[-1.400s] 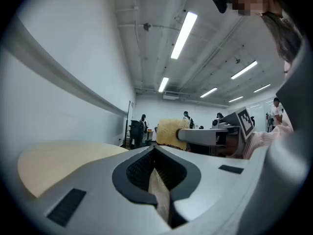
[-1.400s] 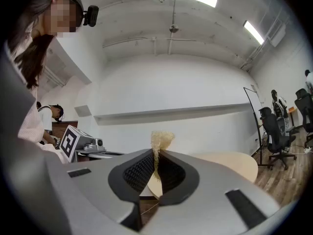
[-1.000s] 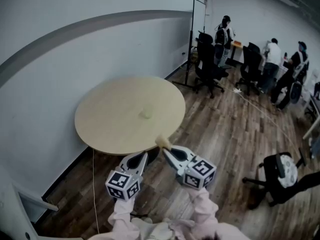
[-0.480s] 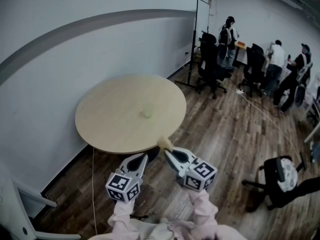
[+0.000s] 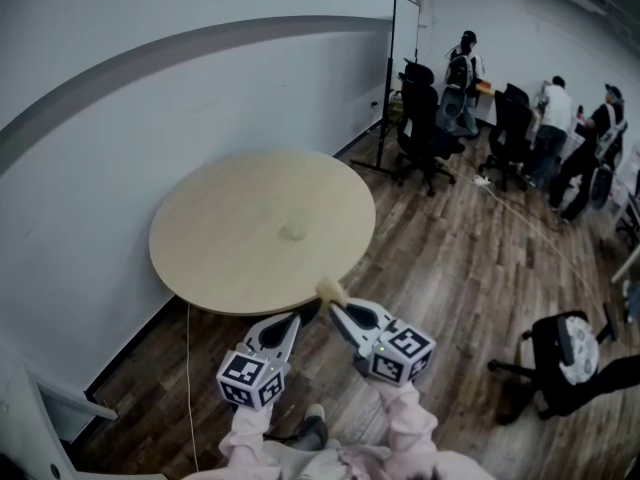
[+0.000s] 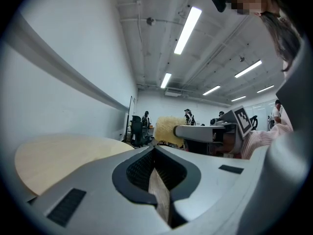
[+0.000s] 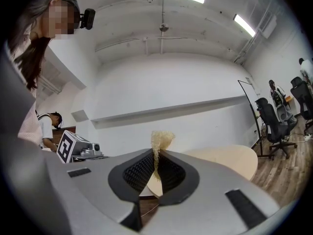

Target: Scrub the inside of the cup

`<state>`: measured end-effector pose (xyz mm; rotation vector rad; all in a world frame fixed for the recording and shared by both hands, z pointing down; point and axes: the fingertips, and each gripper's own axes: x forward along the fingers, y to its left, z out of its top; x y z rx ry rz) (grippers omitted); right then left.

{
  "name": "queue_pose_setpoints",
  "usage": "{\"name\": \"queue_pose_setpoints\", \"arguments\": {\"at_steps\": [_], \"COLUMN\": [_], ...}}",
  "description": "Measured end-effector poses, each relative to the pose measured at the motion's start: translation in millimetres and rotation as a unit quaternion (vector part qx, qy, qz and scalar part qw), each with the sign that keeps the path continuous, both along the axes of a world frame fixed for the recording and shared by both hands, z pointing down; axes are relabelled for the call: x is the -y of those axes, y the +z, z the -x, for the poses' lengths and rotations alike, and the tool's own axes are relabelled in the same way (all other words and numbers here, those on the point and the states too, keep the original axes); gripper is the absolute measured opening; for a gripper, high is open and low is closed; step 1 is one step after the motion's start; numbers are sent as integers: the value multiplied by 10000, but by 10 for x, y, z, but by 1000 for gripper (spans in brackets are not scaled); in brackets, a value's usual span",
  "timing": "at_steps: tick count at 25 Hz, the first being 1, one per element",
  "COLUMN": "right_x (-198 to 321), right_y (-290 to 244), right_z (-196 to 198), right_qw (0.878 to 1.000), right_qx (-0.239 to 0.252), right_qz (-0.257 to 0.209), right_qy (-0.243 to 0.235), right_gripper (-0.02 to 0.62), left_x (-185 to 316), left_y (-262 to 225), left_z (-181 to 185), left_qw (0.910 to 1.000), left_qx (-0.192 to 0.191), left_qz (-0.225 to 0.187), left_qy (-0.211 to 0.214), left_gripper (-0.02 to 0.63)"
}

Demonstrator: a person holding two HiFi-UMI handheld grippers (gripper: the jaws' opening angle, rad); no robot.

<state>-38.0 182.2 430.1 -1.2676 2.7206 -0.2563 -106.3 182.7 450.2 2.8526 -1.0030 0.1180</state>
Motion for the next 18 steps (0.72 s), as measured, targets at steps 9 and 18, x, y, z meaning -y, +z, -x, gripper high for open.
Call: {"name": "queue_pose_setpoints", "arguments": {"at_steps": [9,18], "right_x": [505,1044], "right_y": [68,157], "right_z": [12,-35], "right_qw": [9999,9998], "right_qx": [-154,-129], "right_qz": [60,122], "right_qy": [14,123], "right_gripper": [28,28], "left_x": [534,1094], "left_y": [108,195], "left_z": [-9,-72], "left_qw": [9999,9996], "left_qx": [-54,-34], "left_qz": [106,159], "left_qy": [108,246], "left_gripper": [-6,-6]}}
